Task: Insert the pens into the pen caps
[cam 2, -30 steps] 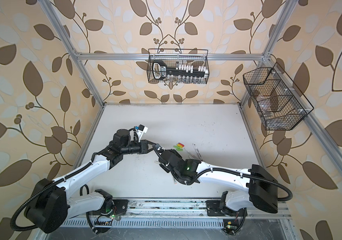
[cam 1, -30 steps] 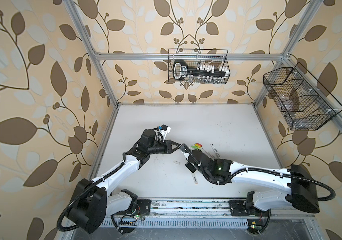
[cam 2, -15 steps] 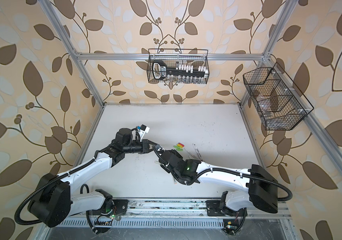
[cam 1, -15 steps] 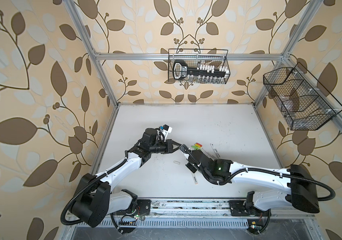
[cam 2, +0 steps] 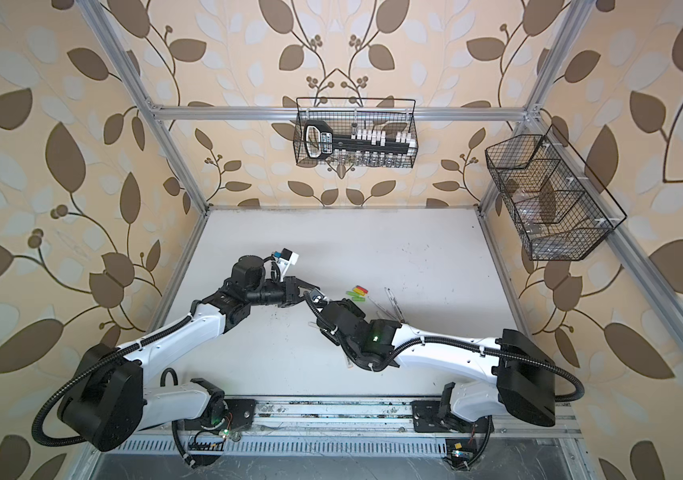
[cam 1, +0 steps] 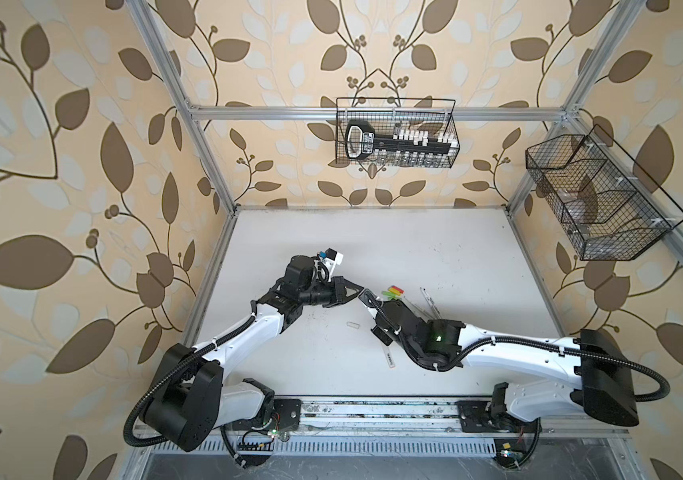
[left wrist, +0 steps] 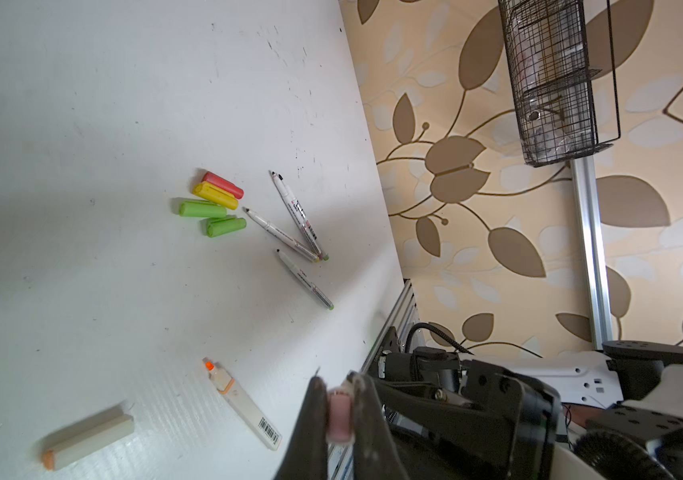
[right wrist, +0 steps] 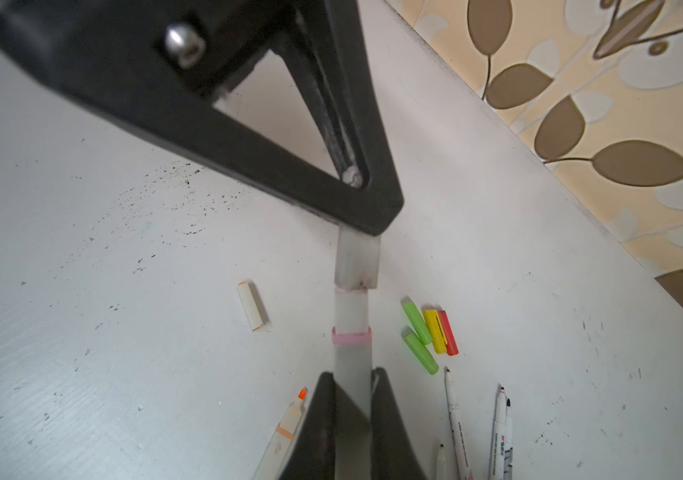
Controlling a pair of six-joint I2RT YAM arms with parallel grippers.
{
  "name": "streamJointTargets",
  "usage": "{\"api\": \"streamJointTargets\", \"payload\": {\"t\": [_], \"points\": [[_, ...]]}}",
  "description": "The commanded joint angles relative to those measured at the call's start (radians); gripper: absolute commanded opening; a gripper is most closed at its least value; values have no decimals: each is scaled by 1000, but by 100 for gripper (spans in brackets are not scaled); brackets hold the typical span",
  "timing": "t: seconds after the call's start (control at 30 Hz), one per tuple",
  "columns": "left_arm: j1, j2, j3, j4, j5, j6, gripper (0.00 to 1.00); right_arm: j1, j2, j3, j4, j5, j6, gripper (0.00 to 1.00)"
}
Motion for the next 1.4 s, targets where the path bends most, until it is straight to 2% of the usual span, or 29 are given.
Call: {"api": "streamJointTargets", "payload": {"t": [0.0,0.43,0.93,1.3,1.37], "points": [[-28,6,7,-153,36,71,0,6,-32,35,171,9,-14,10],[-62,-61,-25,-113,22,121,0,-32,-93,2,211,-116,18,10],[-74,-63,-35,3,145,-19,0,-33,-192,-100,333,-109,-28,9],[-75,-57,-16,-77,110,29,0,-25,-173,-81,350,-99,-37,9],[-75,-61,-15,-79,106,33,5,-23,-164,-74,347,-96,-37,9]]}}
